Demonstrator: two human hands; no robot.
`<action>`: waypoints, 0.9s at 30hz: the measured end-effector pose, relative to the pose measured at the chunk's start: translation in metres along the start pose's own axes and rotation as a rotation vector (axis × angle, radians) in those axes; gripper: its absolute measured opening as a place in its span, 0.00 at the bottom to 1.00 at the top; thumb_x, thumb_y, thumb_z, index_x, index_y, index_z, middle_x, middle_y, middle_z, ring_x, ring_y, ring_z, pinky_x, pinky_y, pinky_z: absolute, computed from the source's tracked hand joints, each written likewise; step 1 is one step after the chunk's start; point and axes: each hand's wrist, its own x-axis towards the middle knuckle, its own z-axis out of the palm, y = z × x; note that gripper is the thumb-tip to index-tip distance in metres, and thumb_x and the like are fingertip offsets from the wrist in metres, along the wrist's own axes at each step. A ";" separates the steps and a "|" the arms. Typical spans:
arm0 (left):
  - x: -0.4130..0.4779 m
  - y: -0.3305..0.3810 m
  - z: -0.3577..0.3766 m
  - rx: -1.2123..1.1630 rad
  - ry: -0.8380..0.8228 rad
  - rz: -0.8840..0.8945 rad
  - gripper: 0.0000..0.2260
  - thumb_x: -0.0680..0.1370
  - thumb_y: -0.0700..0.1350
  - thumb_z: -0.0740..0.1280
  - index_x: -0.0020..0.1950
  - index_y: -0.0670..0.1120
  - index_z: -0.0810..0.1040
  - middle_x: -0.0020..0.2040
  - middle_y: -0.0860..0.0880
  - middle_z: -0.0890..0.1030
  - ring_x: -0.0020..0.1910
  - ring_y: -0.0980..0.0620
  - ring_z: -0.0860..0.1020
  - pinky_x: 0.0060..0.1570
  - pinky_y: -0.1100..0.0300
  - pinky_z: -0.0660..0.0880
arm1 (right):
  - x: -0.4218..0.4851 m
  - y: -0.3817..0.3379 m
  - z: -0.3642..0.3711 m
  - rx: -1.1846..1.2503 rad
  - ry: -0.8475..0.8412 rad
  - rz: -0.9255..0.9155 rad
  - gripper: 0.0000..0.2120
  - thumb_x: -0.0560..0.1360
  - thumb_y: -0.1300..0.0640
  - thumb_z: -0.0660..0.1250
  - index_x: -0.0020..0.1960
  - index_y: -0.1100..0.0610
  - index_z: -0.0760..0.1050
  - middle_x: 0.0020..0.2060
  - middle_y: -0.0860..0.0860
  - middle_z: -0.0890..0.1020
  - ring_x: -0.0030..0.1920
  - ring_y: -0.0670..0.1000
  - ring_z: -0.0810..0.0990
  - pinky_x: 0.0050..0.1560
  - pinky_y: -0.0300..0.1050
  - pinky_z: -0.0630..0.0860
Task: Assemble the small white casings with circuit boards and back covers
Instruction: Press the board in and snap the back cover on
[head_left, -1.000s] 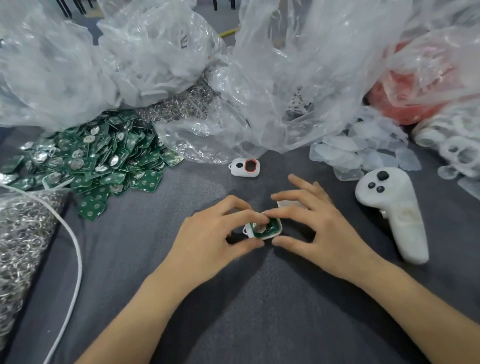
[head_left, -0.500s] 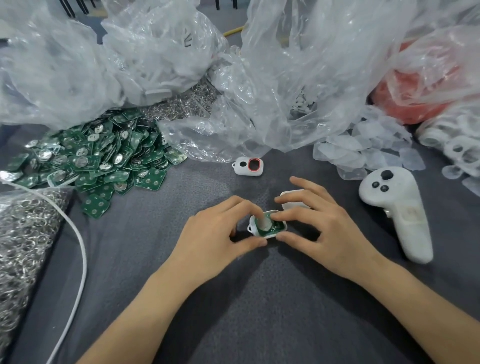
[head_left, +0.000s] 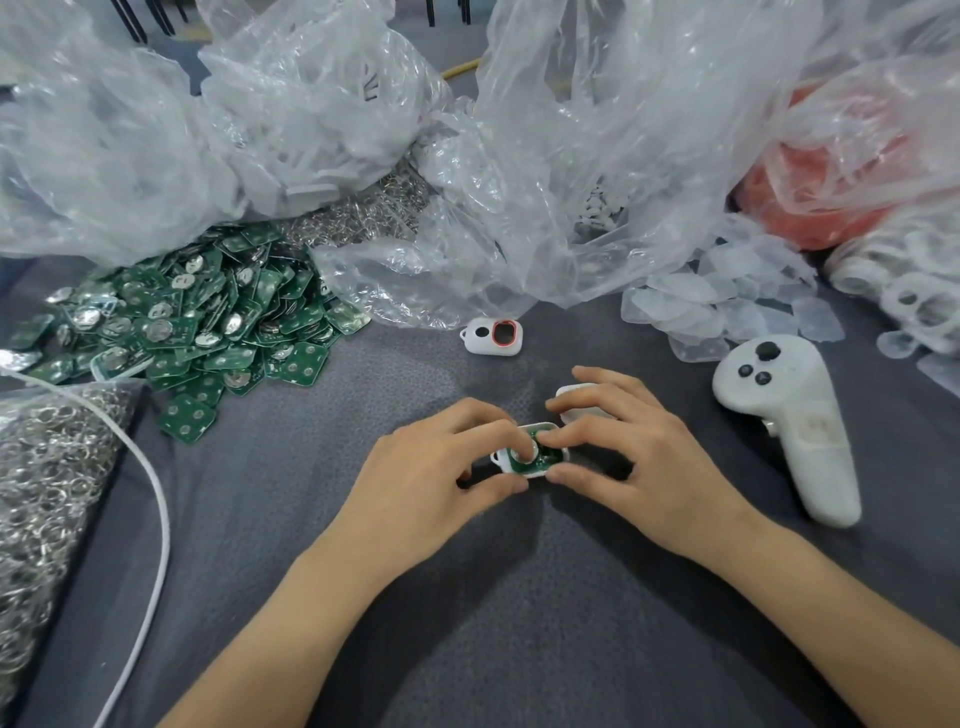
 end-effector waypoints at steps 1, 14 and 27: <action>0.000 0.000 0.000 0.016 0.000 0.008 0.07 0.74 0.55 0.71 0.50 0.61 0.78 0.57 0.64 0.76 0.35 0.66 0.69 0.37 0.58 0.72 | 0.000 0.000 -0.001 0.005 -0.013 0.012 0.10 0.70 0.52 0.74 0.50 0.54 0.83 0.57 0.49 0.79 0.69 0.52 0.67 0.67 0.55 0.67; 0.001 0.000 0.000 0.024 0.032 0.003 0.08 0.73 0.54 0.72 0.50 0.58 0.80 0.57 0.65 0.77 0.36 0.62 0.71 0.39 0.56 0.75 | 0.004 0.002 -0.003 -0.060 -0.025 -0.091 0.10 0.71 0.52 0.72 0.52 0.51 0.83 0.57 0.47 0.80 0.72 0.54 0.66 0.67 0.65 0.65; 0.009 0.008 0.001 -0.532 0.129 -0.132 0.04 0.70 0.46 0.75 0.40 0.49 0.80 0.38 0.45 0.82 0.32 0.52 0.76 0.35 0.59 0.74 | 0.010 0.000 -0.005 0.102 -0.008 -0.048 0.10 0.71 0.62 0.73 0.51 0.52 0.81 0.46 0.45 0.82 0.65 0.46 0.72 0.69 0.48 0.63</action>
